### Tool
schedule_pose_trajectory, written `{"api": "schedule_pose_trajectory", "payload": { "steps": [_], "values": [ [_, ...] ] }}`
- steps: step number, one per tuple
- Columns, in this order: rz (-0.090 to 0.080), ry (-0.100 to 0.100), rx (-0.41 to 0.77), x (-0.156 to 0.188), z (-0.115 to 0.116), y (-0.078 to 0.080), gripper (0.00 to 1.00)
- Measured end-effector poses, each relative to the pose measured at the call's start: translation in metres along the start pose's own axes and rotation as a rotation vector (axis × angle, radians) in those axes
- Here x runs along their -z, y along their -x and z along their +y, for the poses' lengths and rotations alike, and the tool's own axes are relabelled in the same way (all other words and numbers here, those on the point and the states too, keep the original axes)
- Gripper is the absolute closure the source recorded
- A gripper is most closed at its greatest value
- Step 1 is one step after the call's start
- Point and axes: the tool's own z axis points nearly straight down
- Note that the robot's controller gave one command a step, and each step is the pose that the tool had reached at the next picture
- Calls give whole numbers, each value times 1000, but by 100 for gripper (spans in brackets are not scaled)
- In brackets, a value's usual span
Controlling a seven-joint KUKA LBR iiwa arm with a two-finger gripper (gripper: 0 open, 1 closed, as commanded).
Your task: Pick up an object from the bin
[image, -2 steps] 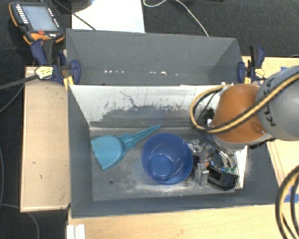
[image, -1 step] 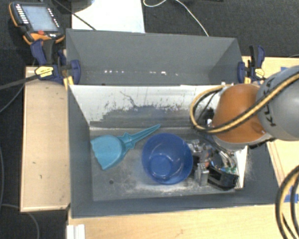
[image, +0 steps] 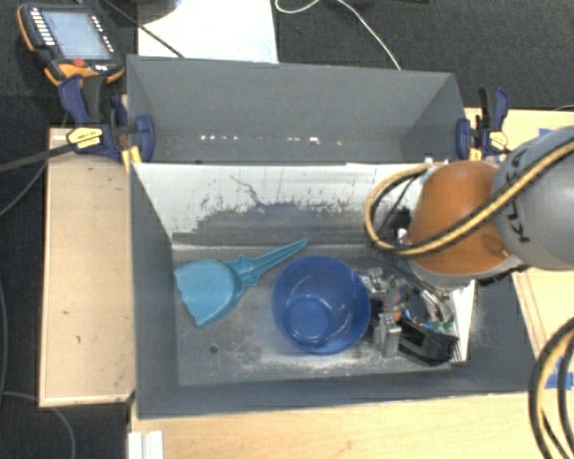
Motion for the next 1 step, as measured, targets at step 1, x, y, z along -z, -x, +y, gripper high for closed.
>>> {"api": "schedule_pose_trajectory", "payload": {
  "steps": [1],
  "values": [
    [0, 0, 0, 0, 0, 0, 100]
  ]
}}
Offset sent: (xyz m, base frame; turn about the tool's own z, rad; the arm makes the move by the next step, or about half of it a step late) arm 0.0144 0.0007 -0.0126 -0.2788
